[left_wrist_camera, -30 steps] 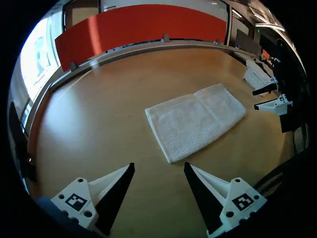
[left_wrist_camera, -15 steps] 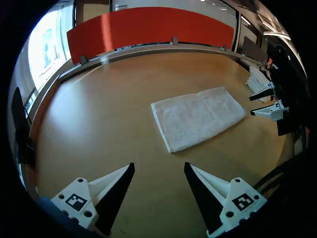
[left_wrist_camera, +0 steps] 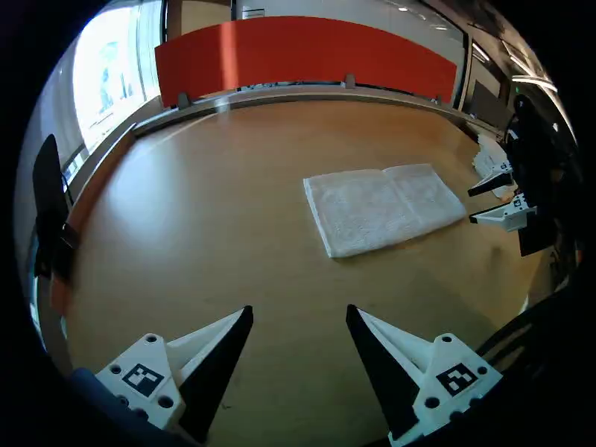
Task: Fold towel
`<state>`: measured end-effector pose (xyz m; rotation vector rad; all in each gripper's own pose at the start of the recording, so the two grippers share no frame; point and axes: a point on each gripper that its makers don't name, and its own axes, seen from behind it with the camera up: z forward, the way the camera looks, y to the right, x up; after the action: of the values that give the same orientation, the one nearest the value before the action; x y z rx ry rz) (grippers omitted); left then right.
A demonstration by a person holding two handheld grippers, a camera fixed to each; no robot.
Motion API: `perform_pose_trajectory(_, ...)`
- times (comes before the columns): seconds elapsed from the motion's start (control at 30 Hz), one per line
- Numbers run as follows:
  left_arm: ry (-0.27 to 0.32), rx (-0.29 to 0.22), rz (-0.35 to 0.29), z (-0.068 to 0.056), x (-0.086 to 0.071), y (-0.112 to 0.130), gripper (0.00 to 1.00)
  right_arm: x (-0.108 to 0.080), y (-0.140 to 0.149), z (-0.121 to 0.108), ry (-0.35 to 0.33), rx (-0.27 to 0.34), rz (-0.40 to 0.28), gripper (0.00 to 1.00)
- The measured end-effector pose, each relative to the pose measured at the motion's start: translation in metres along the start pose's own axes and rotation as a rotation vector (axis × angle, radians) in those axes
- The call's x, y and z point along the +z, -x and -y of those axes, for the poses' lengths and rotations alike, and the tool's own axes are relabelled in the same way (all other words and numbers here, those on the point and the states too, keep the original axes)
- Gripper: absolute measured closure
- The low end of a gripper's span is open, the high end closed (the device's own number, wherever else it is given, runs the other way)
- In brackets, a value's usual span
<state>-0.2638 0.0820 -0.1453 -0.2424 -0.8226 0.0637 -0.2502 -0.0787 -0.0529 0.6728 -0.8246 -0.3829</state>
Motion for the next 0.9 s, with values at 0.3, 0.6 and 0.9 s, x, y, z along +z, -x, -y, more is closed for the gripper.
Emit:
perform_pose_trajectory(0.3, -0.017, -0.012, 0.006, 0.001, -0.01, 0.016, 0.07, 0.006, 0.007, 0.0, -0.02, -0.012, 0.036, 0.11)
perform_pose_trajectory(0.6, -0.023, -0.012, -0.001, 0.002, -0.017, 0.021, 0.07, 0.008, 0.011, -0.001, -0.045, -0.015, 0.058, 0.31)
perform_pose_trajectory(0.9, -0.04, -0.022, -0.013, 0.005, -0.022, 0.023, 0.07, 0.01, 0.01, 0.001, -0.064, -0.006, 0.066, 0.48)
